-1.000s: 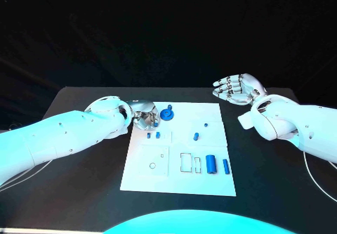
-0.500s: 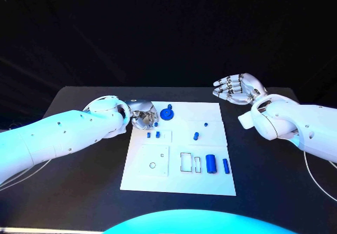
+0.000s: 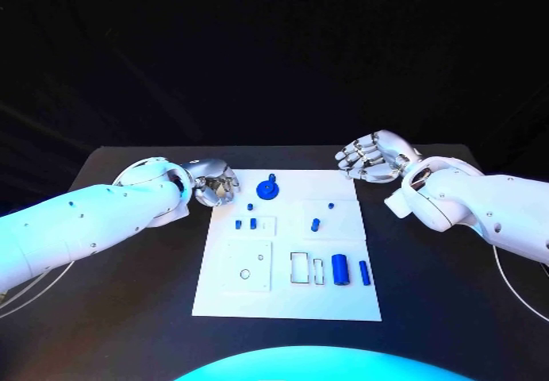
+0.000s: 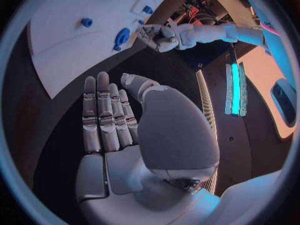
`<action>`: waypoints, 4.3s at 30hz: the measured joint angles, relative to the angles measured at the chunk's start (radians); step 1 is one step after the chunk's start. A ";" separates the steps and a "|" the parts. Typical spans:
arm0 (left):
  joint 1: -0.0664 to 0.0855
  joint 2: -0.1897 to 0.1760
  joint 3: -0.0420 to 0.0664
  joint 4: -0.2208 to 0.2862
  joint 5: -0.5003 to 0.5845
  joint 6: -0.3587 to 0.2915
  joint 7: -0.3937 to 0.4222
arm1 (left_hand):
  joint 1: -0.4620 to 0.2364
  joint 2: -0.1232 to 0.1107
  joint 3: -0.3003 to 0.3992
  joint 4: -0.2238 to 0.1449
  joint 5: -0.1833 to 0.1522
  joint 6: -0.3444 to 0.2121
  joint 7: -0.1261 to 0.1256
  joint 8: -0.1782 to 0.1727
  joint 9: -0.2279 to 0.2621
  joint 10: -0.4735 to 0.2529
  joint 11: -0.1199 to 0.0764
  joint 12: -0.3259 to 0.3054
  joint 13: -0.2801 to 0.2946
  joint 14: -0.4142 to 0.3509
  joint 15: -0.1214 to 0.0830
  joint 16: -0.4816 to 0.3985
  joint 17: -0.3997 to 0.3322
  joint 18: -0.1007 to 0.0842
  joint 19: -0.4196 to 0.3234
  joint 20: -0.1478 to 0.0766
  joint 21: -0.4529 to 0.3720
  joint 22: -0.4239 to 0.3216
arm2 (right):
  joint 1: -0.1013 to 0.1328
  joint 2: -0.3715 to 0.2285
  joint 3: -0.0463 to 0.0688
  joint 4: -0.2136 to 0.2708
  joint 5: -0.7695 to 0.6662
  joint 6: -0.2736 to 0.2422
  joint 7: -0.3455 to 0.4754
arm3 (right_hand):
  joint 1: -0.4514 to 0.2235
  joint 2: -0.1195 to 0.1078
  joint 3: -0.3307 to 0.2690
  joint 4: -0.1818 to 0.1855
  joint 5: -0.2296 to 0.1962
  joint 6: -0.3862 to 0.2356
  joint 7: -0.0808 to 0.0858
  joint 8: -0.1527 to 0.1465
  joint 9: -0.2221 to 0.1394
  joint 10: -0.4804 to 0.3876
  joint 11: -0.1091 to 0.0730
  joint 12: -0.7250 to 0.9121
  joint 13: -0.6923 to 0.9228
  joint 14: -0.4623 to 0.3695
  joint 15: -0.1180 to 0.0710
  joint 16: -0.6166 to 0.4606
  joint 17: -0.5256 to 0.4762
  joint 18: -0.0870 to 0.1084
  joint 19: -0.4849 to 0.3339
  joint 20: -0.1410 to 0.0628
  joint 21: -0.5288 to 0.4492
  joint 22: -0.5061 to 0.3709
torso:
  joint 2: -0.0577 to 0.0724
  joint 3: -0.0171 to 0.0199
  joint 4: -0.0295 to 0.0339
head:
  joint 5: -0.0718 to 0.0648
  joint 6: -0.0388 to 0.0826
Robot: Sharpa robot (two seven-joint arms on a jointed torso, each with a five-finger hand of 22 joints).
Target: Assemble the parts on the task board
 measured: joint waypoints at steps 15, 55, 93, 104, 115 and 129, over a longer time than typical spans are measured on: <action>0.003 -0.160 0.017 0.164 0.791 -0.112 0.144 | -0.010 -0.002 0.002 -0.002 0.000 0.006 0.029 -0.003 -0.016 -0.071 0.042 -0.018 0.000 -0.180 0.033 -0.185 -0.283 0.000 -0.058 0.027 -0.087 -0.052 | -0.010 0.001 0.000 0.064 -0.570 0.127 -0.195 | -0.105 -0.009 0.015 -0.073 -0.030 0.107 -0.045 -0.056 -0.005 0.121 -0.051 -0.108 0.008 0.178 -0.064 0.615 0.494 0.000 0.043 -0.086 0.486 0.402 | 0.003 -0.0024 0.0026 | -0.049 0.015; 0.003 -0.199 0.017 0.248 1.113 -0.128 0.262 | -0.006 0.002 -0.003 -0.008 0.000 0.010 0.032 -0.003 -0.017 -0.082 0.046 -0.018 0.002 -0.186 0.033 -0.203 -0.294 0.000 -0.061 0.030 -0.099 -0.062 | -0.065 0.093 0.005 0.023 -0.829 0.142 -0.326 | -0.095 -0.012 0.098 -0.015 -0.054 0.134 -0.060 -0.039 0.059 0.148 -0.059 -0.099 0.019 0.181 -0.061 1.135 0.953 -0.047 0.295 -0.078 0.877 0.863 | 0.001 -0.0003 0.0019 | -0.058 0.005; 0.002 -0.196 0.017 0.245 1.112 -0.128 0.259 | -0.002 0.006 -0.009 -0.019 0.000 0.013 0.036 -0.003 -0.017 -0.089 0.046 -0.018 0.001 -0.190 0.037 -0.207 -0.297 0.000 -0.061 0.030 -0.099 -0.062 | -0.060 0.021 0.007 0.146 -0.895 -0.009 -0.385 | -0.077 0.030 0.162 -0.069 -0.080 0.177 -0.075 0.015 0.130 0.191 -0.045 -0.078 0.034 0.185 -0.086 1.161 0.965 -0.058 0.309 -0.100 0.927 0.935 | -0.002 -0.0014 0.0013 | -0.058 0.011; 0.003 -0.187 0.017 0.245 1.123 -0.127 0.258 | -0.002 0.006 -0.006 -0.022 0.001 0.013 0.036 -0.003 -0.018 -0.093 0.049 -0.018 0.001 -0.190 0.037 -0.207 -0.298 -0.001 -0.061 0.030 -0.099 -0.062 | -0.072 -0.007 0.008 0.285 -0.839 -0.105 -0.355 | -0.077 0.030 0.167 -0.073 -0.084 0.177 -0.075 0.015 0.131 0.191 -0.045 -0.083 0.034 0.185 -0.086 1.161 0.969 -0.057 0.313 -0.103 0.932 0.942 | -0.001 -0.0017 -0.0006 | -0.036 0.016; 0.002 -0.154 0.016 0.234 1.133 -0.126 0.258 | -0.002 0.006 -0.009 -0.024 0.004 0.013 0.036 -0.003 -0.020 -0.096 0.046 -0.018 0.001 -0.194 0.040 -0.211 -0.299 -0.001 -0.061 0.030 -0.099 -0.061 | -0.123 0.108 -0.001 0.310 -0.821 -0.121 -0.333 | -0.073 0.034 0.168 -0.075 -0.089 0.177 -0.075 0.015 0.132 0.191 -0.045 -0.088 0.034 0.185 -0.085 1.160 0.968 -0.057 0.313 -0.103 0.932 0.939 | -0.008 -0.0063 0.0037 | 0.024 -0.003; 0.002 -0.113 0.016 0.226 1.141 -0.127 0.260 | -0.002 0.006 -0.009 -0.024 0.004 0.010 0.040 -0.003 -0.021 -0.104 0.053 -0.015 0.001 -0.206 0.042 -0.216 -0.302 -0.001 -0.066 0.035 -0.104 -0.061 | -0.172 0.216 -0.010 0.251 -0.820 -0.066 -0.339 | -0.073 0.034 0.172 -0.073 -0.093 0.177 -0.075 0.015 0.134 0.191 -0.045 -0.085 0.034 0.185 -0.085 1.160 0.963 -0.056 0.313 -0.103 0.927 0.927 | -0.010 -0.0093 0.0058 | 0.091 -0.047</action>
